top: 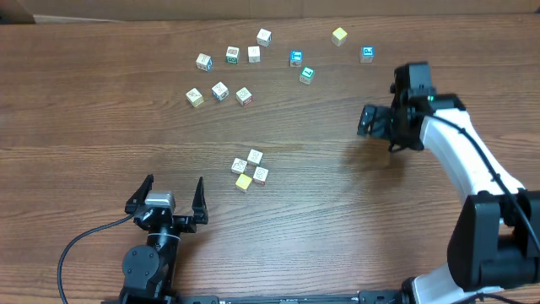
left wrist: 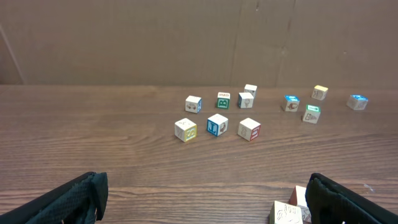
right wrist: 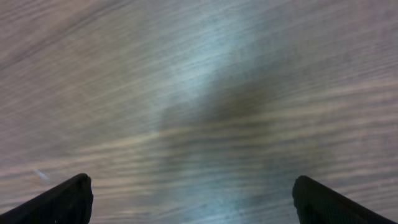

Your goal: Form a circle

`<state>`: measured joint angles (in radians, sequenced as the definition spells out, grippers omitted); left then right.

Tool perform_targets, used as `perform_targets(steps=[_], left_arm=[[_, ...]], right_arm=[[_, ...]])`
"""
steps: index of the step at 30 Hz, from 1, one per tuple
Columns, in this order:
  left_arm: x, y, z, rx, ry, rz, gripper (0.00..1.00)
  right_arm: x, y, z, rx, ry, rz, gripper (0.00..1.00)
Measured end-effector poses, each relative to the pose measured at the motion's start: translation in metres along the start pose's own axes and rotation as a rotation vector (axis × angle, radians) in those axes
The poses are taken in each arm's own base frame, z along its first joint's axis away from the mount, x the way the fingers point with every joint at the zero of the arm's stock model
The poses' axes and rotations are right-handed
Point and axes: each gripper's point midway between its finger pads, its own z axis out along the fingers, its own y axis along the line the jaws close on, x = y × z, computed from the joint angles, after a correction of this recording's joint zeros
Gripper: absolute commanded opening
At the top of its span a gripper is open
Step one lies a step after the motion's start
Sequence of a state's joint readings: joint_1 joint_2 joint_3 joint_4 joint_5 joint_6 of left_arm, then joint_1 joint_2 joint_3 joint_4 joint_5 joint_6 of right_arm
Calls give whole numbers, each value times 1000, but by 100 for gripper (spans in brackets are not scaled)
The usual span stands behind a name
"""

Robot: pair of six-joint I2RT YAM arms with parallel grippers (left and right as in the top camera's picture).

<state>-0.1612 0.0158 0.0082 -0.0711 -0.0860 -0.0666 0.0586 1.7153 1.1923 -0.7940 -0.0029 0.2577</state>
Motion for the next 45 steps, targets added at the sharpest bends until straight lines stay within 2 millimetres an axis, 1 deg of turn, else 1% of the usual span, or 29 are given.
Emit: perform_targets(steps=[9, 14, 18, 21, 31, 35, 38, 45], left_arm=[[0, 0, 0, 0, 0, 0, 100], [0, 0, 0, 0, 0, 0, 100], [0, 0, 0, 0, 0, 0, 100], [0, 0, 0, 0, 0, 0, 100], [0, 0, 0, 0, 0, 0, 100], [0, 0, 0, 0, 0, 0, 100], [0, 0, 0, 0, 0, 0, 100], [0, 0, 0, 0, 0, 0, 100]], right_arm=[[30, -11, 15, -1, -10, 0, 100], [37, -13, 18, -9, -29, 0, 100], [38, -11, 19, -39, -75, -2, 100], [42, -11, 19, -59, -104, -4, 100], [71, -18, 33, -113, -210, -9, 100], [77, -19, 30, -131, -253, -10, 100], [75, -17, 23, -169, -338, -14, 100], [79, -14, 16, -230, -452, -26, 100]])
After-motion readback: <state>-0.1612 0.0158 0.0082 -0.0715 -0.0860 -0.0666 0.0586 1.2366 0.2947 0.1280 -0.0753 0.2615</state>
